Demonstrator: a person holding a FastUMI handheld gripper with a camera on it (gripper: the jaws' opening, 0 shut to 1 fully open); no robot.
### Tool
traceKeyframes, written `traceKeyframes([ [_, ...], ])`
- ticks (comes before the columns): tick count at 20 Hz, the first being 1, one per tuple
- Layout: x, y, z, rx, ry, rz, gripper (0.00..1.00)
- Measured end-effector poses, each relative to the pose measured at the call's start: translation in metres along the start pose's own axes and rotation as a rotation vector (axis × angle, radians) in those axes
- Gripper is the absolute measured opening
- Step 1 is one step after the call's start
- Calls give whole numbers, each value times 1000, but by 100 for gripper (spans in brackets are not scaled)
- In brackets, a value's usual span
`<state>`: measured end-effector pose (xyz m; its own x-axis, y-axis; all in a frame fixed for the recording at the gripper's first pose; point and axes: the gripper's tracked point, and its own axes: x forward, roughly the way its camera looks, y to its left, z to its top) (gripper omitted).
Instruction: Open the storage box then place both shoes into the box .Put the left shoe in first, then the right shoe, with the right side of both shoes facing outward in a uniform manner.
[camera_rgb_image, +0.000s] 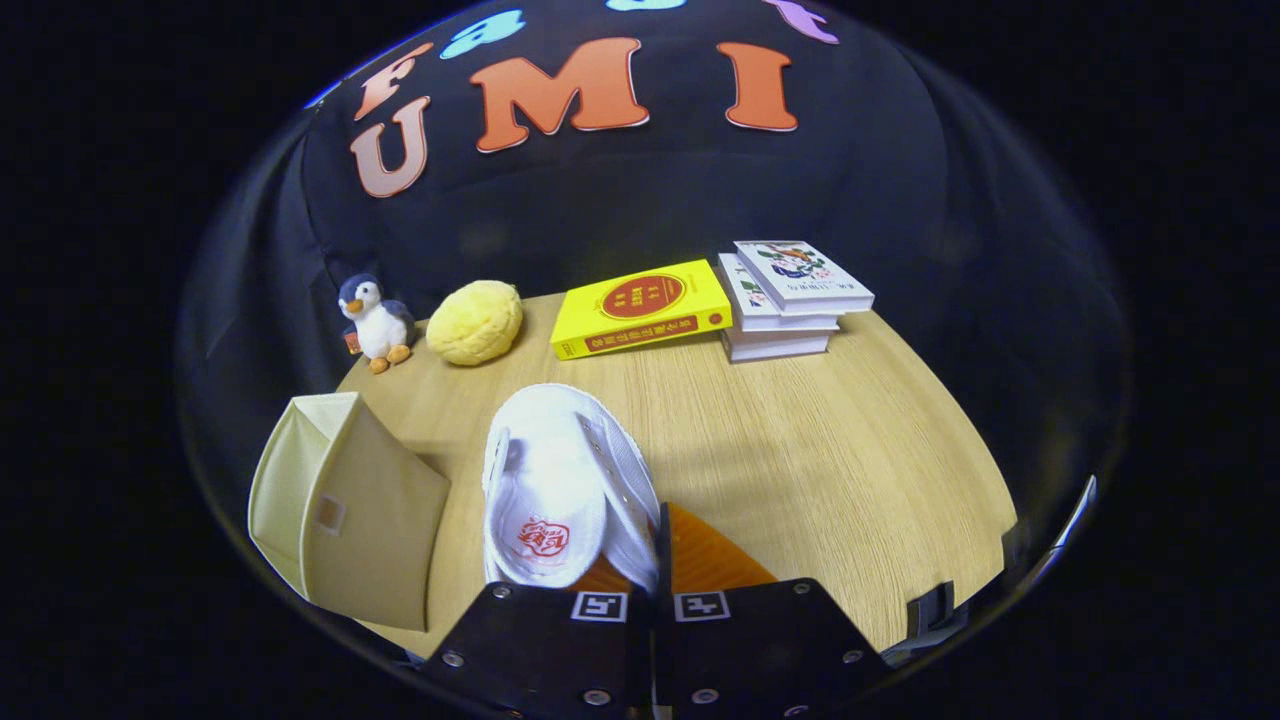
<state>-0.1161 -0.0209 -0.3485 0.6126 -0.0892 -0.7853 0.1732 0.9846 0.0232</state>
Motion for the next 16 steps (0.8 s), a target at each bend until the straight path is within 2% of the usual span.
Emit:
traceKeyframes([
  [6,-24,94,34,-48,-47,85,3],
  [12,-34,194,35,-62,-19,142,3],
  [16,-28,247,23,-89,27,132,3],
])
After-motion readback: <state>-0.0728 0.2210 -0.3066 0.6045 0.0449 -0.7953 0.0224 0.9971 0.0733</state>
